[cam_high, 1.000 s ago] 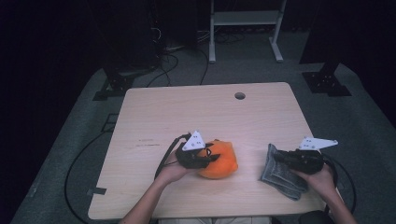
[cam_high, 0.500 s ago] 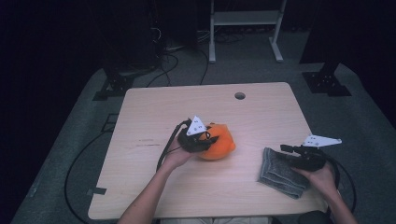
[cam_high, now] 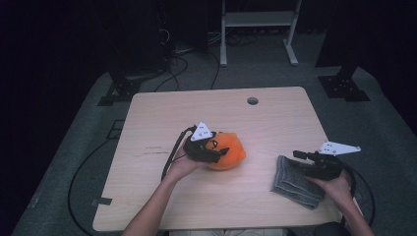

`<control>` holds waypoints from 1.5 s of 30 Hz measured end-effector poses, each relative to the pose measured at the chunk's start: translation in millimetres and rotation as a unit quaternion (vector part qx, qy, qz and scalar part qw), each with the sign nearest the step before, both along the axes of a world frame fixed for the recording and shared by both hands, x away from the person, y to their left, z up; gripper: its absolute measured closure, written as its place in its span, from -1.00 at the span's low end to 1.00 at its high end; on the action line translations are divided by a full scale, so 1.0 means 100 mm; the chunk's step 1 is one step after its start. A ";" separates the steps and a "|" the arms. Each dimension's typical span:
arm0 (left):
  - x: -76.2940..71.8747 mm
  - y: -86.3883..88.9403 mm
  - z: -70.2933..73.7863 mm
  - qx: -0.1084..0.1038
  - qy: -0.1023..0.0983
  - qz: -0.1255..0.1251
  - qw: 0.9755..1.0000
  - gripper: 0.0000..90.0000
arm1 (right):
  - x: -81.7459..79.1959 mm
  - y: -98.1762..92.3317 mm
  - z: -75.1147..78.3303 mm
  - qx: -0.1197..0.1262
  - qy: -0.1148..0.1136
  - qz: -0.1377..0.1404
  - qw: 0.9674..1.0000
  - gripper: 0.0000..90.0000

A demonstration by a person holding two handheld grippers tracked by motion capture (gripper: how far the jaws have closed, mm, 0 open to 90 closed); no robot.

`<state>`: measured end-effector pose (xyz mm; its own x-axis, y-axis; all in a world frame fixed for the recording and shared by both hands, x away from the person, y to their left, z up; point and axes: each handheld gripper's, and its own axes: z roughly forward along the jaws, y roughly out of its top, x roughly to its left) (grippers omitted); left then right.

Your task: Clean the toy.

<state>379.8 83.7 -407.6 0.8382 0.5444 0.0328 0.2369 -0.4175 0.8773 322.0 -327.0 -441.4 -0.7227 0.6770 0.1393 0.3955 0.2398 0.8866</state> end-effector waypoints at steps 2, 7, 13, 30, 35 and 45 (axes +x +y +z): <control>-0.02 0.05 0.01 -0.002 -0.001 0.003 1.000 -0.55 | 0.00 0.02 0.01 0.001 0.002 0.002 1.000 0.14; -0.07 0.17 0.01 -0.009 0.003 0.008 1.000 -0.59 | 0.01 0.07 0.01 -0.001 0.002 0.006 1.000 0.10; -0.12 0.29 0.02 -0.012 0.003 0.015 1.000 -0.61 | 0.02 0.10 0.03 0.003 0.001 0.008 1.000 0.08; -0.30 0.56 0.00 -0.022 0.006 0.034 0.999 -0.67 | 0.03 0.17 0.05 0.004 0.005 0.015 1.000 0.01; -0.36 0.62 0.00 -0.025 0.005 0.037 0.999 -0.67 | 0.02 0.19 0.07 0.004 0.003 0.017 1.000 0.00; -0.46 0.74 -0.05 -0.025 0.007 0.047 0.999 -0.67 | 0.00 0.21 0.06 0.005 0.003 0.022 1.000 -0.02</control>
